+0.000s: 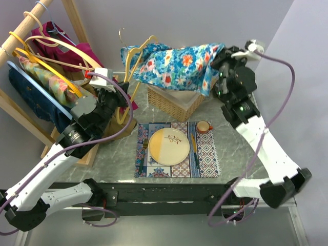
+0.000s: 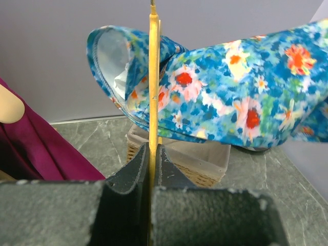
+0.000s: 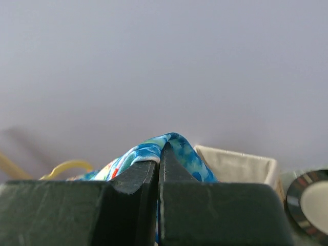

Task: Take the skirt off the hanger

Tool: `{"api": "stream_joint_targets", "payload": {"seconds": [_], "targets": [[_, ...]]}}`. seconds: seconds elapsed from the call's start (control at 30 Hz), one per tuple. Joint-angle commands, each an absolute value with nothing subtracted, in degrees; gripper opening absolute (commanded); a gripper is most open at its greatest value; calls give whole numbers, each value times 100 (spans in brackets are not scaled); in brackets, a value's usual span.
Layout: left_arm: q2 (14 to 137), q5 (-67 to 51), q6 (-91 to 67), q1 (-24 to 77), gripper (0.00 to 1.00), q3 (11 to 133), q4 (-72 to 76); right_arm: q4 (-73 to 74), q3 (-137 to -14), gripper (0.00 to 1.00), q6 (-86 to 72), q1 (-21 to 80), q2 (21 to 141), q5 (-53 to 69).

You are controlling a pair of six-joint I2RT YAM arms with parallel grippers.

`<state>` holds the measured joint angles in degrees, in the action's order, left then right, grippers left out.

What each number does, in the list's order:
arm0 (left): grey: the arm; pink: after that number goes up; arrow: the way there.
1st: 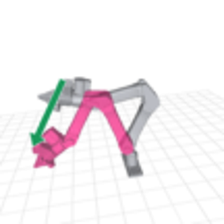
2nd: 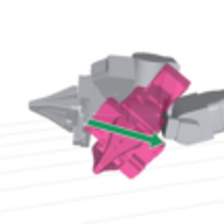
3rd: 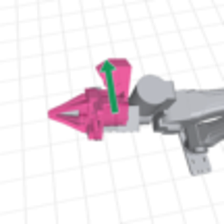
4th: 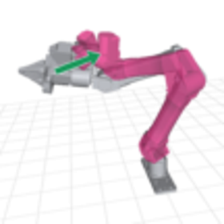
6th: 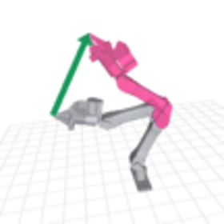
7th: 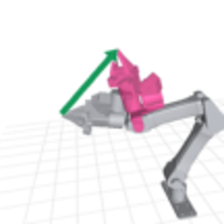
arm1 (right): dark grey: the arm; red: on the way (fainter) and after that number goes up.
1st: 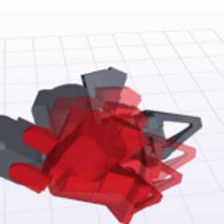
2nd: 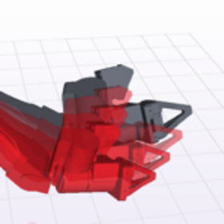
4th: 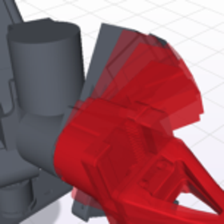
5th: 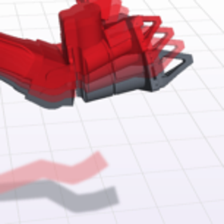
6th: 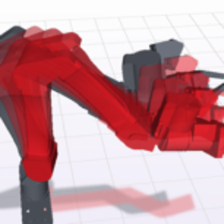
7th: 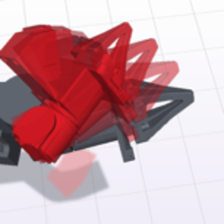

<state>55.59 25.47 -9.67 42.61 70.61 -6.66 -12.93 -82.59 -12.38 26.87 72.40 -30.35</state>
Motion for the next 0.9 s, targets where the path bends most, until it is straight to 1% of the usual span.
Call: {"api": "stream_joint_targets", "payload": {"seconds": [0.0,0.1,0.13,0.17,0.23,0.43,0.5,0.53,0.6,0.73,0.87], "targets": [[5432,2716,-809,4219,1,7128,-158,-1687,-9095,0,-976,2462,8022,-2944],[5449,2751,-774,4210,1,7146,-211,-1986,-9465,0,-739,2312,8497,-3286],[5441,2777,-773,4210,1,7128,-194,-2004,-9588,0,-677,2277,8647,-3531],[5432,2786,-791,4201,1,7128,-176,-1960,-9902,0,-503,2250,8814,-4064],[5432,2760,-808,4192,1,7137,-176,-1934,-10325,0,-300,2145,9315,-4289],[5519,2690,-853,4184,1,7181,-220,-1249,-11117,0,-263,1907,10239,-3885],[5546,2689,-844,4175,1,7181,-220,-1169,-11005,0,-439,1881,10301,-3727],[5546,2689,-844,4166,1,7172,-220,-1239,-10760,0,-466,1872,10292,-3500],[5528,2698,-844,4166,1,7181,-220,-1293,-10679,0,-553,1820,10458,-3489],[5476,2742,-826,4157,1,7137,-176,-529,-11231,0,-1088,1539,11029,-3314],[5484,2742,-817,4157,1,7154,-202,-440,-11285,0,-1178,1433,11363,-3112]]}}
